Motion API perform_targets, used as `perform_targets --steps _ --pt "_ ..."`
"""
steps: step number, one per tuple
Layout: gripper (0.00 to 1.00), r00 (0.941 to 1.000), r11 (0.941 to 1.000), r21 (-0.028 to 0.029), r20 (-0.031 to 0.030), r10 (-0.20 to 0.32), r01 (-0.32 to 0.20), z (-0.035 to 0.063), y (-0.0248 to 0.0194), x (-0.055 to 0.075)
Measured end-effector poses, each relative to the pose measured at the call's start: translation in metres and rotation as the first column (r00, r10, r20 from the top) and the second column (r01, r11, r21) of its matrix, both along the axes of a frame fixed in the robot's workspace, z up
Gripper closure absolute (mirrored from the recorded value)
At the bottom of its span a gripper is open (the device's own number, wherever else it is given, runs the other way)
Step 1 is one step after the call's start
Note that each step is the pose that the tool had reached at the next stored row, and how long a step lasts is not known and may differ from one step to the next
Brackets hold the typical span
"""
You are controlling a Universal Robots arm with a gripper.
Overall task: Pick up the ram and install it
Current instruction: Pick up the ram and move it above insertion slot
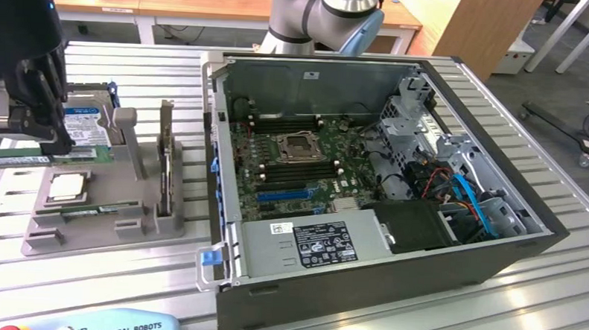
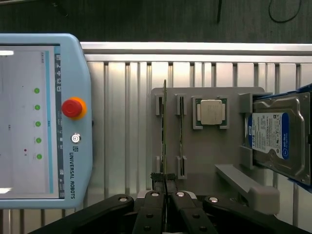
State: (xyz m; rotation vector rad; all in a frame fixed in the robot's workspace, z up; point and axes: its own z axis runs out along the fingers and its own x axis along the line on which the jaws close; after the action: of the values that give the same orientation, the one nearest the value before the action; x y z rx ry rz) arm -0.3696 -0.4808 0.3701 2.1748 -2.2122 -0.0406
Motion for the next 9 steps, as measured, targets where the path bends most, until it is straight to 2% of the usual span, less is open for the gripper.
perform_targets --steps 9 --pt "0.88 1.0000 1.0000 -0.0028 0.0000 0.000 0.000 0.0108 0.0000 0.0000"
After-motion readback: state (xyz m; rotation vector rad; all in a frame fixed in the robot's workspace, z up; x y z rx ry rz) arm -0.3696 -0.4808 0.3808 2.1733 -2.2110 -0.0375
